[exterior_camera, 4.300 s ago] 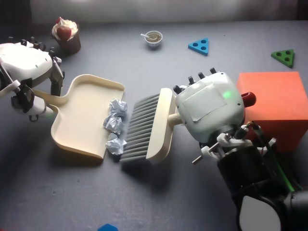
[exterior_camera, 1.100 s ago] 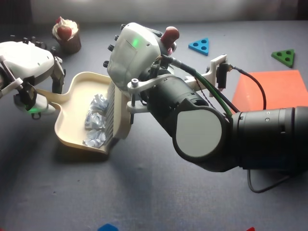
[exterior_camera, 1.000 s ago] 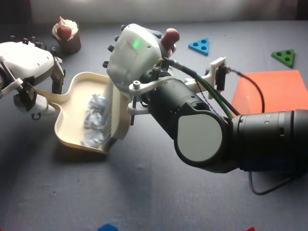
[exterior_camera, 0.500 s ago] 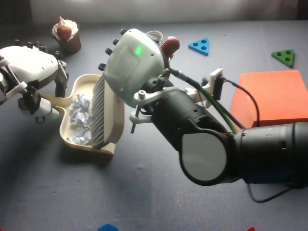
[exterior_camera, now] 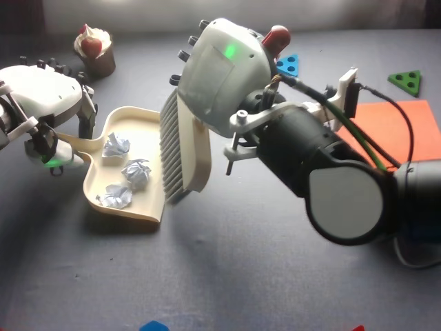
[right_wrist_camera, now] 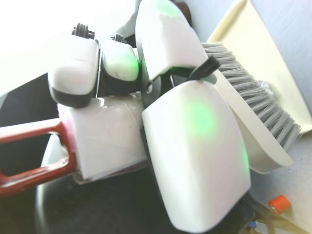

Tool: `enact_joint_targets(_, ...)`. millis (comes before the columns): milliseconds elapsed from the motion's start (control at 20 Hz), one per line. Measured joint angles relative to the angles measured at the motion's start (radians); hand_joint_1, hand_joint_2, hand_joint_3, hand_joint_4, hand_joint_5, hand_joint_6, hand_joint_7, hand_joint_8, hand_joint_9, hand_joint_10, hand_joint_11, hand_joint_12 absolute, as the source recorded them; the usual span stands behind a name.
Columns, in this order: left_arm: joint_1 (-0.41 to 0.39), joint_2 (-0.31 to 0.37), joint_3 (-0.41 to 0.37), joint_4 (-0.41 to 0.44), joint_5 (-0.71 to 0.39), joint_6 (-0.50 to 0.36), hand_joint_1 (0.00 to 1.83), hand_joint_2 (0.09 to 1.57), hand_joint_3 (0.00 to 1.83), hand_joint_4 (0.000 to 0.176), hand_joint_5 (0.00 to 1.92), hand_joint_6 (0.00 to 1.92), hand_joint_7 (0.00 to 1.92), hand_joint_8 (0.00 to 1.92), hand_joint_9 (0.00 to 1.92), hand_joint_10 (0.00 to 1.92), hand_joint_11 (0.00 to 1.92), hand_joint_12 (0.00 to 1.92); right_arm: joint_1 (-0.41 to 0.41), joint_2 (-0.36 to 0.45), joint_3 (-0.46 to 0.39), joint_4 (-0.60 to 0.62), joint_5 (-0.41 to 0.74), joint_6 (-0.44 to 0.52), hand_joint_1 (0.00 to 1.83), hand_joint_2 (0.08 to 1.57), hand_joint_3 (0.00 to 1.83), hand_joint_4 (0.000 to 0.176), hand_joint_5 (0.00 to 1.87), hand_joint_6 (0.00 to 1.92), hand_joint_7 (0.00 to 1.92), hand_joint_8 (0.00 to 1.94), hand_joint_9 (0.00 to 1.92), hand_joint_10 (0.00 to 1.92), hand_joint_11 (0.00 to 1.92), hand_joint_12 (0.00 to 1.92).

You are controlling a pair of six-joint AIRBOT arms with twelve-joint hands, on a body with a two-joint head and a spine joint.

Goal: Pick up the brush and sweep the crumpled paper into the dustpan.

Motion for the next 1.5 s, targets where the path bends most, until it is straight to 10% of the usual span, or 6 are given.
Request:
enact_joint_targets(200, 0.0, 0.0, 0.0, -0.006, -0.003, 0.0, 1.07, 1.09, 0.0, 0.087, 1.04, 0.88, 0.41, 0.0, 0.35, 0.0, 0.2, 0.5, 0.014, 0.016, -0.008, 0.019, 0.074, -0.02, 1.54, 1.24, 0.0, 0.067, 0.94, 1.92, 0.96, 1.94, 1.29, 1.92, 1.47, 1.92)
enact_joint_targets(350, 0.0, 0.0, 0.0, -0.007, -0.005, 0.0, 1.1, 1.08, 0.0, 0.028, 1.06, 0.84, 0.4, 0.0, 0.33, 0.0, 0.18, 0.48, 0.013, 0.002, 0.012, 0.019, 0.088, -0.02, 1.53, 1.26, 0.0, 0.066, 0.91, 1.92, 0.96, 1.94, 1.29, 1.92, 1.46, 1.92)
enact_joint_targets(700, 0.0, 0.0, -0.001, -0.008, -0.011, 0.0, 1.07, 1.08, 0.0, 0.086, 1.06, 0.85, 0.4, 0.01, 0.33, 0.01, 0.18, 0.5, 0.013, -0.066, 0.061, 0.026, 0.045, 0.03, 1.52, 1.25, 0.0, 0.07, 0.94, 1.92, 0.95, 1.94, 1.28, 1.92, 1.46, 1.92)
enact_joint_targets(850, 0.0, 0.0, -0.001, -0.008, -0.012, 0.0, 1.08, 1.09, 0.0, 0.04, 1.03, 0.89, 0.39, 0.0, 0.31, 0.0, 0.16, 0.51, 0.011, -0.074, 0.061, 0.026, 0.033, 0.047, 1.53, 1.24, 0.0, 0.07, 0.94, 1.92, 0.94, 1.94, 1.28, 1.92, 1.46, 1.92)
enact_joint_targets(1100, 0.0, 0.0, -0.001, -0.008, -0.013, 0.0, 1.06, 1.09, 0.0, 0.112, 1.04, 0.89, 0.41, 0.0, 0.34, 0.0, 0.17, 0.51, 0.006, -0.099, 0.077, 0.03, -0.05, 0.143, 1.52, 1.24, 0.0, 0.07, 0.97, 1.92, 0.99, 1.94, 1.3, 1.92, 1.46, 1.92)
enact_joint_targets(1500, 0.0, 0.0, -0.001, -0.008, -0.015, 0.0, 1.08, 1.09, 0.0, 0.041, 1.04, 0.89, 0.38, 0.0, 0.32, 0.0, 0.17, 0.51, -0.001, -0.077, 0.064, -0.002, -0.096, 0.161, 1.52, 1.25, 0.0, 0.072, 0.92, 1.92, 0.98, 1.94, 1.29, 1.92, 1.47, 1.92)
